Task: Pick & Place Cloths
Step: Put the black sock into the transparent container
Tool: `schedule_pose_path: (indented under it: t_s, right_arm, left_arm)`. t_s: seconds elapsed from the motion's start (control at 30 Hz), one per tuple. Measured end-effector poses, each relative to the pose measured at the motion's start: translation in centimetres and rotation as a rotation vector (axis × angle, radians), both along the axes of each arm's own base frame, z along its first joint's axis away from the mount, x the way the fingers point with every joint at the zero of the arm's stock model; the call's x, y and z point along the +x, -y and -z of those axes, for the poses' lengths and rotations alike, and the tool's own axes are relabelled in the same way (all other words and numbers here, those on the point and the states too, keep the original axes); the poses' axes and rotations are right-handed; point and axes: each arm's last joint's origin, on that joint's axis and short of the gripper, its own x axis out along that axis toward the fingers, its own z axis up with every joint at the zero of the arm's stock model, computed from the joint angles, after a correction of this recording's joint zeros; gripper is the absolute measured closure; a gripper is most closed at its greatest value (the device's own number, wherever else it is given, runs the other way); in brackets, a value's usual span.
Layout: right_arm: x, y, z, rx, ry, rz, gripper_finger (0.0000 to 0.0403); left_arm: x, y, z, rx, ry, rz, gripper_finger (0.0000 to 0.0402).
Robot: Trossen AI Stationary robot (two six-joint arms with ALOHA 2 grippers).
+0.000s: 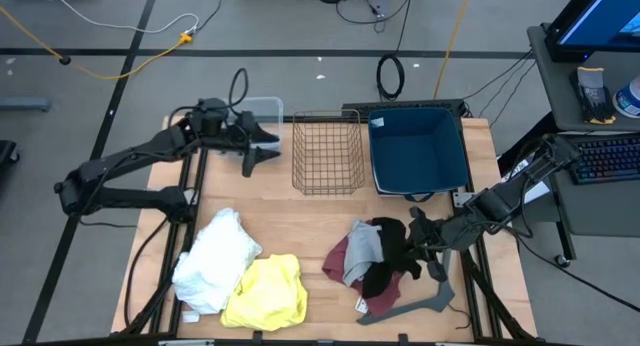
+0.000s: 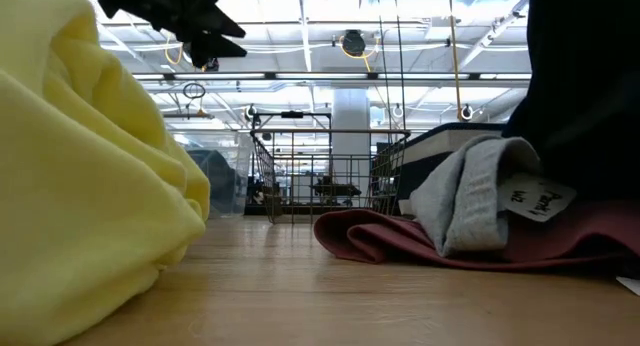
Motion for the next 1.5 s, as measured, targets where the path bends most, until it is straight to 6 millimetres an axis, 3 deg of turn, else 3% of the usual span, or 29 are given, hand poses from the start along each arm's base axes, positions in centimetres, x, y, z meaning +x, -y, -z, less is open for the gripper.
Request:
schedule_pose_path:
  t_s: [0.4,0.5,0.63,0.83,1.13,1.5]
  right_arm:
    - [-0.1,0.1,0.1,0.006,-0.021,0.022,0.0310]
    - [-0.2,0.2,0.6,-0.028,-0.054,0.036,0.0331]
    - [-0.2,0.2,0.9,-0.069,-0.065,0.030,0.0387]
    - [0.1,0.3,0.7,-0.105,-0.021,0.057,0.0395]
    - [1.8,0.6,-1.3,-0.146,0.244,0.013,0.0399]
    - [3.7,2.8,-3.4,-0.280,0.496,0.058,0.0402]
  left_arm:
    - [1.8,-1.1,1.6,-0.004,-0.048,0.010,0.0174]
    - [1.8,-1.1,1.5,0.003,-0.038,0.010,0.0174]
    - [1.9,-1.1,1.5,-0.001,-0.036,0.008,0.0174]
    - [2.0,-0.9,1.5,-0.020,-0.033,0.012,0.0174]
    - [3.7,2.0,0.4,0.030,0.075,0.147,0.0174]
    - [5.2,6.2,-1.2,0.105,0.246,0.331,0.0174]
